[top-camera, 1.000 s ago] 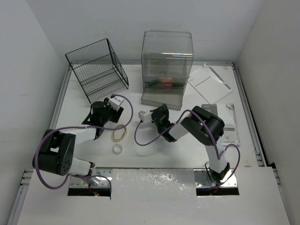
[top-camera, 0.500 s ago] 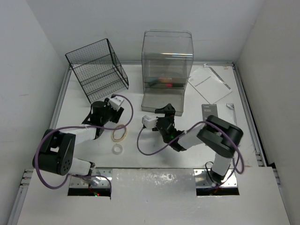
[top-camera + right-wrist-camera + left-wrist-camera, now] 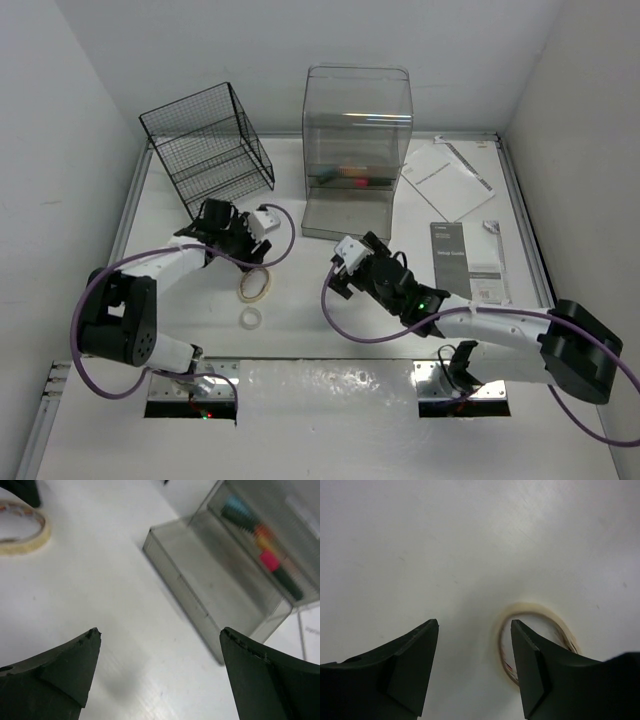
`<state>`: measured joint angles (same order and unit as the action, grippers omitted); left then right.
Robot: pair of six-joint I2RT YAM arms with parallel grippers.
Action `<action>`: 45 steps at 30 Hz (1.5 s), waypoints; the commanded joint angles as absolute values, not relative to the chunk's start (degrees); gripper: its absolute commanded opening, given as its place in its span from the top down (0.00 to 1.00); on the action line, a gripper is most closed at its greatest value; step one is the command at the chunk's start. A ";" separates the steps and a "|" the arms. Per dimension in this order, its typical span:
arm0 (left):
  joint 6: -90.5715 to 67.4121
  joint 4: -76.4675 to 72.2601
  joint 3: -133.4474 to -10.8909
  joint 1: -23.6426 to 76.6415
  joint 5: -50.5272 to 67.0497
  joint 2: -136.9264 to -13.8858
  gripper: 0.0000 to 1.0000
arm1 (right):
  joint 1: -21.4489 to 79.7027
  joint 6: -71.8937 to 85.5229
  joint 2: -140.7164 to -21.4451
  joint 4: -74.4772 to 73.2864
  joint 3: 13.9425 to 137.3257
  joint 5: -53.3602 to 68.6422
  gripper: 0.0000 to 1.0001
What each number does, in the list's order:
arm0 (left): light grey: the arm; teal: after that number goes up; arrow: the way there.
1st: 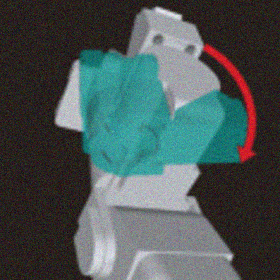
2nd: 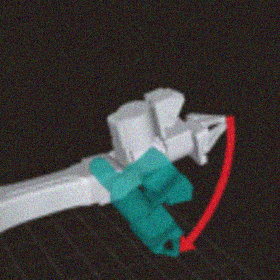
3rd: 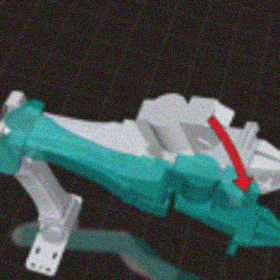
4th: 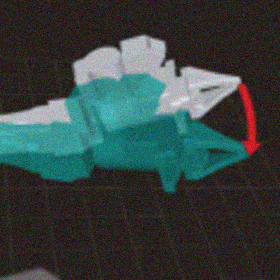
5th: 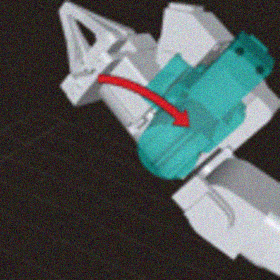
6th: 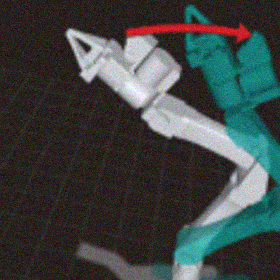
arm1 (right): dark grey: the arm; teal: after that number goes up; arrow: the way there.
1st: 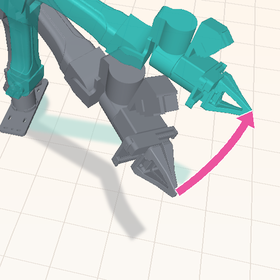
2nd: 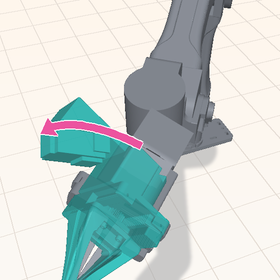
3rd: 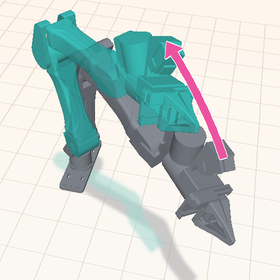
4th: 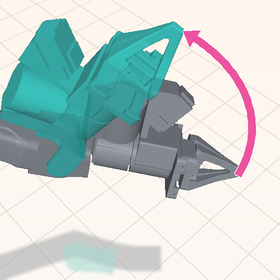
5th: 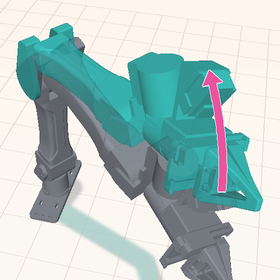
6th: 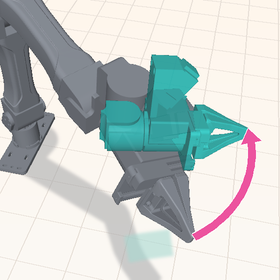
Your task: Organize the desk
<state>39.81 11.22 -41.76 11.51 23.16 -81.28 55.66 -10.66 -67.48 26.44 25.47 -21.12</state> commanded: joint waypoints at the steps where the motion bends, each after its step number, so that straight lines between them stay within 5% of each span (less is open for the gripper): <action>1: 46.85 28.73 -43.76 10.90 26.29 -81.56 0.42 | 55.90 -2.03 -65.31 23.91 22.68 -20.56 0.01; 10: 46.24 34.20 -45.44 10.99 23.92 -89.11 0.45 | 55.90 1.58 -56.61 21.71 17.58 -22.15 0.03; 12: 44.04 29.64 -44.22 11.07 20.58 -89.64 0.62 | 55.99 2.02 -53.55 21.71 15.56 -22.76 0.03; 13: 42.12 27.10 -44.12 11.07 17.61 -90.26 0.89 | 55.90 2.20 -52.57 21.53 15.03 -23.02 0.03; 14: 41.23 26.11 -44.12 11.07 16.53 -90.26 1.00 | 55.99 2.46 -51.60 21.19 14.16 -23.29 0.03; 24: 29.27 17.59 -53.86 16.94 10.74 -71.46 1.00 | 55.90 7.12 -38.59 16.70 7.65 -35.91 0.02; 37: 29.88 10.73 -81.02 31.28 2.20 -101.59 1.00 | 55.90 15.81 -29.89 5.20 3.78 -42.19 0.03; 45: 33.58 3.96 -81.91 35.42 -3.69 -108.98 0.76 | 55.90 15.91 -28.65 4.75 3.78 -42.19 0.04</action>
<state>32.21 10.81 -79.09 33.69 -0.91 -109.95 55.64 14.85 -28.25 4.47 3.29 -41.01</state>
